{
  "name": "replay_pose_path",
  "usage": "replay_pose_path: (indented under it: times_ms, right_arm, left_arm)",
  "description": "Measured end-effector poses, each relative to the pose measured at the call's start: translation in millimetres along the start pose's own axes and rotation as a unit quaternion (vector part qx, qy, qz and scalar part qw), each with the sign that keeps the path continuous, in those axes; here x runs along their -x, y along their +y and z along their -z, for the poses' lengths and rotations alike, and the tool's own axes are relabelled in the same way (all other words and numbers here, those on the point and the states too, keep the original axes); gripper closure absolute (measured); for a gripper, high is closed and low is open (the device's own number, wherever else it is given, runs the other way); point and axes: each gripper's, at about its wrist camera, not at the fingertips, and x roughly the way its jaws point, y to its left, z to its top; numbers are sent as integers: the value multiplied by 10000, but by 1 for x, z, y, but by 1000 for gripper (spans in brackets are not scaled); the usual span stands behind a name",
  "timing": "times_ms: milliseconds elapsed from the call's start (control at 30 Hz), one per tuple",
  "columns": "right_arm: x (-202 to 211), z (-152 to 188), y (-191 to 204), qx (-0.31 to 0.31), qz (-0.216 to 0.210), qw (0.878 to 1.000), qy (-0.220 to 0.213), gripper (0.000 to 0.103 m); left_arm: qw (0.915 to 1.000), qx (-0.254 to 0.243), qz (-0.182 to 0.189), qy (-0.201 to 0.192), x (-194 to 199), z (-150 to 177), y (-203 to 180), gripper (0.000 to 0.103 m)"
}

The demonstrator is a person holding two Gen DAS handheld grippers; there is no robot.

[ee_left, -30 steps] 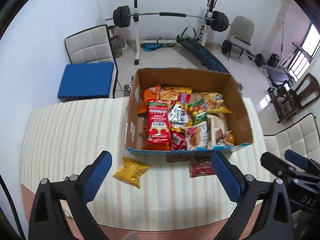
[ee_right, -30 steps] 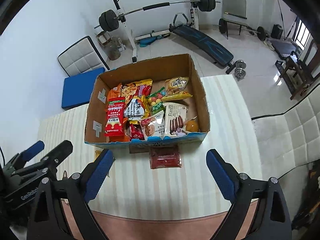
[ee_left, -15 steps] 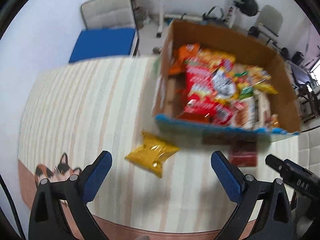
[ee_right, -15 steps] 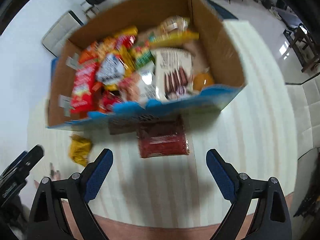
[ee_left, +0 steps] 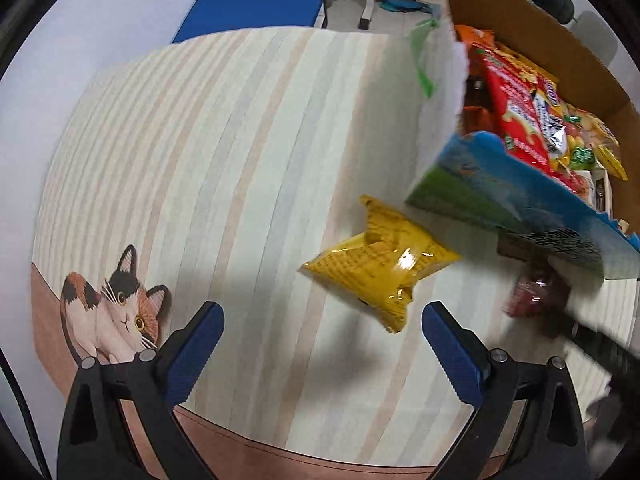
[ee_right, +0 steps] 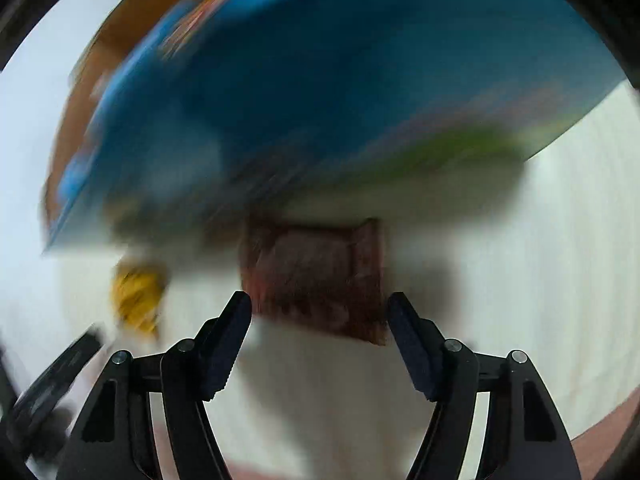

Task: Organize snacks
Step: 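Grasp the dark red packet with right tool while left tool grasps the yellow packet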

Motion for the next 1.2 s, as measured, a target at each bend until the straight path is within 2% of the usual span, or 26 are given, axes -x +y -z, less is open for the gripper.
replay_pose_path:
  times_ms: [33, 100, 167, 200, 267, 333, 400, 500, 600, 767, 833, 900, 1000, 1133, 1200]
  right_arm:
    - [-1, 4, 6, 90, -157, 9998, 122, 30]
    - [8, 8, 15, 338, -160, 9993, -3, 29]
    - [19, 5, 25, 863, 214, 9954, -356, 22]
    - [19, 2, 31, 1127, 422, 9918, -424, 22]
    - [12, -2, 44, 1607, 569, 9847, -367, 22]
    - [-4, -5, 59, 2257, 905, 9699, -142, 22]
    - [-23, -1, 76, 2936, 1296, 9471, 62, 22]
    - [-48, 5, 93, 3552, 1562, 9211, 330, 22]
    - [-63, 7, 102, 3720, 1794, 9099, 383, 20]
    - [-65, 10, 103, 3382, 1907, 9211, 300, 32]
    - [-63, 15, 97, 3022, 2016, 9312, 290, 33]
    - [-61, 18, 84, 2447, 2054, 9468, 390, 34]
    - [-55, 21, 63, 1770, 2084, 9609, 435, 35]
    - [-50, 22, 43, 1188, 1777, 9751, 589, 35]
    - [-44, 13, 29, 852, 1361, 9840, 769, 34]
  left_arm:
    - [10000, 20, 8, 20, -2, 1, 2, 1]
    - [10000, 42, 11, 41, -5, 3, 5, 1]
    - [10000, 40, 9, 59, -8, 5, 7, 1]
    - [10000, 27, 28, 71, -10, 5, 8, 1]
    - [9999, -58, 59, 81, -15, 5, 8, 1]
    - [9998, -177, 104, 53, -18, 5, 8, 1]
    - [9995, -310, 81, -1, -18, 5, 9, 1]
    - [9982, -594, 67, -51, -18, 3, 6, 1]
    - [9961, -881, 32, -38, -19, -3, 0, 1]
    - [9929, -1186, -1, -81, -19, -20, -11, 1]
    - [9919, -1266, 33, -44, -22, -27, -16, 1]
    - [9913, -1313, 123, 18, -27, -33, -20, 1]
    - [9900, -1384, 258, 103, -34, -40, -26, 1]
    - [9862, -1598, 376, 218, -42, -43, -42, 1]
    - [9829, -1775, 404, 295, -46, -48, -55, 1]
